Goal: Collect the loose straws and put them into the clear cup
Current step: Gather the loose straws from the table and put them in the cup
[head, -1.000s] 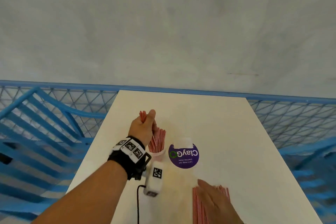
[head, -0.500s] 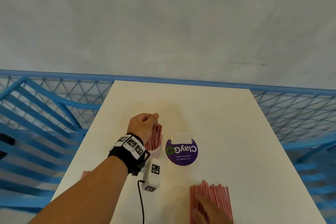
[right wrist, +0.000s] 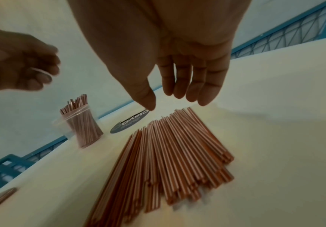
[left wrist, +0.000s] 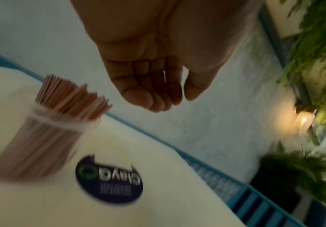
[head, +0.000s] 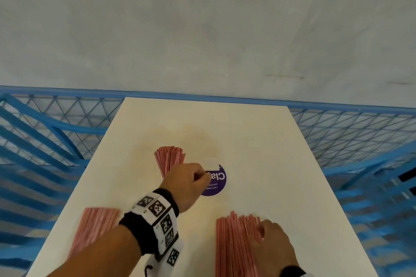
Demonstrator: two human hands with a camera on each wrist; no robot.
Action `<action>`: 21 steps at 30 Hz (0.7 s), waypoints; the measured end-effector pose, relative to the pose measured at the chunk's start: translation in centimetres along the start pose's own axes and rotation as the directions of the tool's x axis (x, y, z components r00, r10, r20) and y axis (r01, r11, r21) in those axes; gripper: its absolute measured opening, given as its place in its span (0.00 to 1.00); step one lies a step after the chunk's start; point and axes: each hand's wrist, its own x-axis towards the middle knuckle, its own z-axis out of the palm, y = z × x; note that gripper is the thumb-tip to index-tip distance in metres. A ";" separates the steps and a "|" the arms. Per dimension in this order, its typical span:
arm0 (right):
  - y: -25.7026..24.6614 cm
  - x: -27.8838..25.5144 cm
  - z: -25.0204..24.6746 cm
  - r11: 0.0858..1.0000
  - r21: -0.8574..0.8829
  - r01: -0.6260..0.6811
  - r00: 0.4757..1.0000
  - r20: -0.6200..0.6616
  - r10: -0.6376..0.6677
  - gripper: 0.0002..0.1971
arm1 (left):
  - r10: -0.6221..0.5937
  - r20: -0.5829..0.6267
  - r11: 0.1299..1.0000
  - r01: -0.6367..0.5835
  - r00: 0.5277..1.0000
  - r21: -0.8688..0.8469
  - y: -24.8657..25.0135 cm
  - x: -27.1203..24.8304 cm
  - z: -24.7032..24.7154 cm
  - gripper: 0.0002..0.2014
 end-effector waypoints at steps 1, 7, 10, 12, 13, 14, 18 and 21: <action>0.0 0.0 -0.1 1.000 -0.010 0.001 1.000 0.005 -0.001 0.15 | -0.024 0.057 0.999 0.022 0.998 0.027 -0.1 -0.6 1.4 0.15; -0.1 0.4 1.1 0.997 -0.054 -0.055 0.995 0.078 0.059 0.21 | -0.226 0.234 0.962 0.178 0.946 0.207 0.4 -4.2 9.5 0.11; -0.3 0.6 1.7 0.997 -0.059 -0.056 0.992 0.107 0.062 0.20 | -0.313 0.274 0.927 0.231 0.909 0.295 0.5 -4.5 12.3 0.17; -0.3 1.0 2.1 0.995 -0.066 -0.079 0.989 0.118 0.086 0.21 | -0.357 0.287 0.899 0.244 0.889 0.363 0.7 -4.2 13.1 0.20; -0.2 1.2 2.1 0.994 -0.064 -0.086 0.988 0.124 0.093 0.21 | -0.360 0.287 0.892 0.238 0.887 0.384 0.8 -3.9 13.5 0.20; -0.2 1.4 2.2 0.994 -0.063 -0.088 0.987 0.131 0.096 0.19 | -0.357 0.290 0.892 0.232 0.888 0.389 0.9 -3.7 13.6 0.19; -0.4 1.9 1.9 0.996 -0.072 -0.058 0.985 0.156 0.069 0.09 | -0.420 0.352 0.867 0.255 0.836 0.428 1.0 -2.6 14.4 0.34; -0.7 2.0 1.8 0.996 -0.072 -0.061 0.983 0.171 0.072 0.06 | -0.486 0.291 0.833 0.336 0.824 0.440 1.3 -1.9 14.8 0.15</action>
